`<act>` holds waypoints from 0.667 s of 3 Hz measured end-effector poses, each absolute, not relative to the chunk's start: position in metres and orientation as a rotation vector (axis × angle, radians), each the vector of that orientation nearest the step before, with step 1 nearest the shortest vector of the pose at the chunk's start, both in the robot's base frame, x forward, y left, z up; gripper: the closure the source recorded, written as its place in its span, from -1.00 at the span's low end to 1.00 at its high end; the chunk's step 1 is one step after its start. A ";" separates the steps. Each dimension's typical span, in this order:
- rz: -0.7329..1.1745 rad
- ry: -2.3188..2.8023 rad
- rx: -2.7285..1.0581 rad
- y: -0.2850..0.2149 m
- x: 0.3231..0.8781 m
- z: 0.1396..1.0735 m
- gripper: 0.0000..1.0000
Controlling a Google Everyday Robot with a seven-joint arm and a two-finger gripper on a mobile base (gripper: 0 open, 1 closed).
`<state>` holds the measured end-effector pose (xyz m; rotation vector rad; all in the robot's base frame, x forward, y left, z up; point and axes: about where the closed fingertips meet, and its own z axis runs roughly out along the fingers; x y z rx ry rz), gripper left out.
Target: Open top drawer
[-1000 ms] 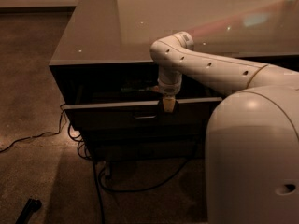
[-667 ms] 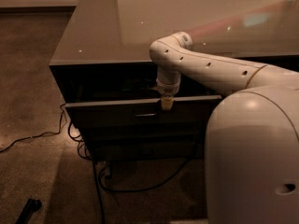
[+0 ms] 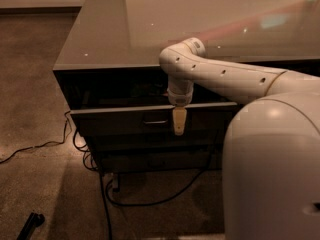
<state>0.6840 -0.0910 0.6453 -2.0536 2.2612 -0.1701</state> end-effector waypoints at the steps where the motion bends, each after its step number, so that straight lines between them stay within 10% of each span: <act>1: -0.213 2.287 -2.023 -0.097 0.658 0.645 -1.00; 2: -0.274 2.319 -2.014 -0.104 0.621 0.644 -0.63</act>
Offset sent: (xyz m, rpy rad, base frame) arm -0.1100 -0.0203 0.0022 -0.1158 -0.0454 -0.0720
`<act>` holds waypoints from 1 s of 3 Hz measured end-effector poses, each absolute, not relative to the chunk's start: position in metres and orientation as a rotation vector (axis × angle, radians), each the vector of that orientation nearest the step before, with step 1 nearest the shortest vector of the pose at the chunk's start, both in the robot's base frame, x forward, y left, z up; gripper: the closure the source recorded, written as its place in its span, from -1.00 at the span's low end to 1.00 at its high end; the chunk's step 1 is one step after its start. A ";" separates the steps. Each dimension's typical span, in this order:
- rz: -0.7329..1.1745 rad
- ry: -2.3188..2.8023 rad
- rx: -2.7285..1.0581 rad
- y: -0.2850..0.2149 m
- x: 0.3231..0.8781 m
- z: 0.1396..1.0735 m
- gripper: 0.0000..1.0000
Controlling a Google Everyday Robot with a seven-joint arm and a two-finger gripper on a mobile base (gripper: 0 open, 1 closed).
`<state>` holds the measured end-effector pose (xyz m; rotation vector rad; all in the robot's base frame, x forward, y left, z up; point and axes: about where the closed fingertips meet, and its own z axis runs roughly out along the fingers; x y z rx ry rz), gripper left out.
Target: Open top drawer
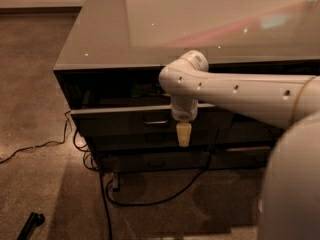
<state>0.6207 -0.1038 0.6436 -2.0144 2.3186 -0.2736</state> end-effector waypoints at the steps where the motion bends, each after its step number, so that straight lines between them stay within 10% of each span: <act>1: -0.319 2.352 -2.016 -0.113 0.588 0.643 -0.16; 3: -0.322 2.358 -2.015 -0.115 0.585 0.656 0.77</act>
Offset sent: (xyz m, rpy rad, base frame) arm -0.0802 -0.0287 -0.0044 -0.0925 0.0238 -0.0587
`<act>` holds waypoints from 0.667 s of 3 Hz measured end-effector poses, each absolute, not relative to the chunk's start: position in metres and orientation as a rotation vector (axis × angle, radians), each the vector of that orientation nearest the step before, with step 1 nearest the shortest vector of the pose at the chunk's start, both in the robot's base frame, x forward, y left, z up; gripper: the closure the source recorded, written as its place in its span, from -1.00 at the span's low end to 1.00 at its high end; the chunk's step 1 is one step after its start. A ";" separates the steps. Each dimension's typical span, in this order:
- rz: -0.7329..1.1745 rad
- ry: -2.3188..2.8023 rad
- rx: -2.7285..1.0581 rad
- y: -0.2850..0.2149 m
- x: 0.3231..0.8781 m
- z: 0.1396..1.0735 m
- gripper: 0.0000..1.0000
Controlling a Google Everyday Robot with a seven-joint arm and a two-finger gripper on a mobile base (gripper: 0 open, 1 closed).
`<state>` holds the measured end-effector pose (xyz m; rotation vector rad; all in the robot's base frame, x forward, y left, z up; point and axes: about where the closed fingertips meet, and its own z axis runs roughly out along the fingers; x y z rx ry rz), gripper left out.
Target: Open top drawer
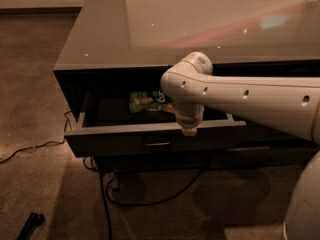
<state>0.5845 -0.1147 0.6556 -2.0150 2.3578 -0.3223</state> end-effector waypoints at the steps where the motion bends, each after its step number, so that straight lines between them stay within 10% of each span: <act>1: -0.322 2.358 -2.015 -0.115 0.585 0.662 0.71; 2: -0.322 2.358 -2.015 -0.115 0.585 0.662 0.25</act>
Offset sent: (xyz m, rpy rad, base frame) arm 0.0000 0.0000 0.0060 0.0000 0.0000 0.0000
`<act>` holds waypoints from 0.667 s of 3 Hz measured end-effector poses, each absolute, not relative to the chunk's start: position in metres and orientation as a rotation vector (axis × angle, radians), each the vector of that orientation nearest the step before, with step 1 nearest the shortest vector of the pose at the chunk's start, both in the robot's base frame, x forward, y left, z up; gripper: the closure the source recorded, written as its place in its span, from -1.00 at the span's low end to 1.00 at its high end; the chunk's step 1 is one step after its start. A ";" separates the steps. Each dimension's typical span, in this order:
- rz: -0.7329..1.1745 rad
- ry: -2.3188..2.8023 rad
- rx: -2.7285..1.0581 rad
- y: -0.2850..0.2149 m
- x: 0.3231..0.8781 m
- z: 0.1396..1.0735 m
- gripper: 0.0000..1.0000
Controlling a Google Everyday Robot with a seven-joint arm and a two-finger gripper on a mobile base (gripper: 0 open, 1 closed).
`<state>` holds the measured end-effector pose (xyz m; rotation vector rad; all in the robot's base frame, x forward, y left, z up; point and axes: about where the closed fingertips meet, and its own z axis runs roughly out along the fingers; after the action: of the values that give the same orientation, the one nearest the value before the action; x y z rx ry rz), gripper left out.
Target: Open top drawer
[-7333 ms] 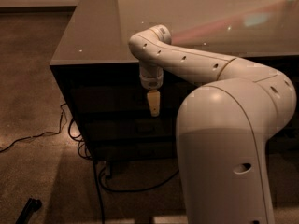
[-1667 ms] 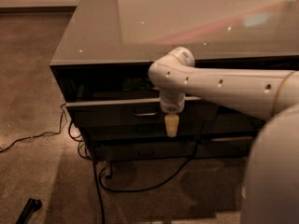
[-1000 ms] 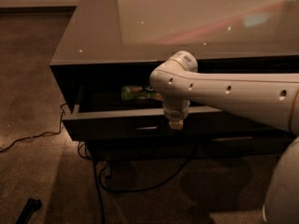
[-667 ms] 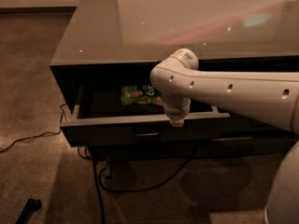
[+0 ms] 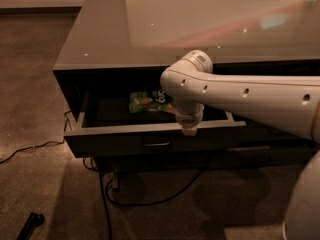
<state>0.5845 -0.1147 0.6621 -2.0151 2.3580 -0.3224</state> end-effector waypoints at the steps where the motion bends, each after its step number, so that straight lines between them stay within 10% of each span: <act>1: -0.327 2.365 -2.018 -0.115 0.586 0.662 -0.22; 2: -0.327 2.376 -2.025 -0.115 0.582 0.662 -0.68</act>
Offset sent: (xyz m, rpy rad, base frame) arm -0.0587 0.0012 -0.0383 -0.1123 0.1558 -0.0400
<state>0.5822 -0.1154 0.6625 -2.0252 2.3755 -0.3268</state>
